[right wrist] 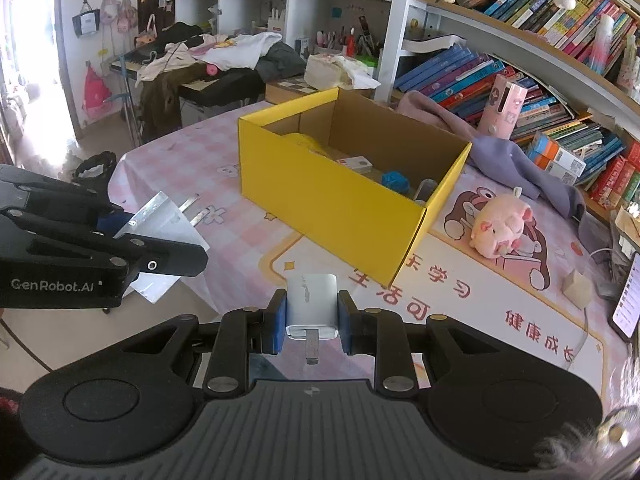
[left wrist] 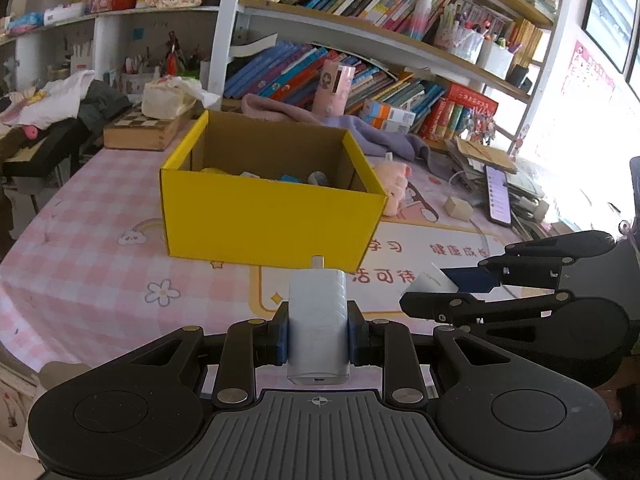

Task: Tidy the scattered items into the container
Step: 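Lift the charger and power bank and carry them toward the yellow box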

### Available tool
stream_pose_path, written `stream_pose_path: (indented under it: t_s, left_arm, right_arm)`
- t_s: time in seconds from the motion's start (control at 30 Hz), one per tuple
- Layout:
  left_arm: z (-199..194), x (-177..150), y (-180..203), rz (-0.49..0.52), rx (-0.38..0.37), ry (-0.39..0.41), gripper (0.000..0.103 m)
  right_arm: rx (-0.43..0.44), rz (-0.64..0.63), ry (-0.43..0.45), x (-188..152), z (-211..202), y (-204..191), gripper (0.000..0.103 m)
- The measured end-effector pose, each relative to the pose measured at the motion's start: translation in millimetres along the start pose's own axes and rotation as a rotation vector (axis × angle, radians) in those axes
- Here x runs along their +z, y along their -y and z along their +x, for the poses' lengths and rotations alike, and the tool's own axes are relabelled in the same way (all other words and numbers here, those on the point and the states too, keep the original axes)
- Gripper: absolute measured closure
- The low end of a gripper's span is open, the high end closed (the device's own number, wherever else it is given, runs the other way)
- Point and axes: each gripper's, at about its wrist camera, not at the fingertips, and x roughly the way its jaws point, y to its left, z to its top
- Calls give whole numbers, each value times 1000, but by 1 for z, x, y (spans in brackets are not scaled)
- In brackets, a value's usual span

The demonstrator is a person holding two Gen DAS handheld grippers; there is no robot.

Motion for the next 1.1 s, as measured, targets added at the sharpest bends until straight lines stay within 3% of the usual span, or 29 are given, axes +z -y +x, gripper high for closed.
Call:
stream_pose_path:
  t_s: [0.8, 0.97, 1.1]
  left_arm:
    - [85, 116, 6, 108, 64, 42, 78]
    - [112, 137, 0, 132, 78, 16, 78]
    - [147, 155, -7, 180, 80, -58, 78]
  right_arm:
    - [54, 49, 118, 89, 69, 94, 79]
    - [69, 47, 105, 101, 93, 109, 79]
    - [104, -5, 64, 111, 122, 113, 79]
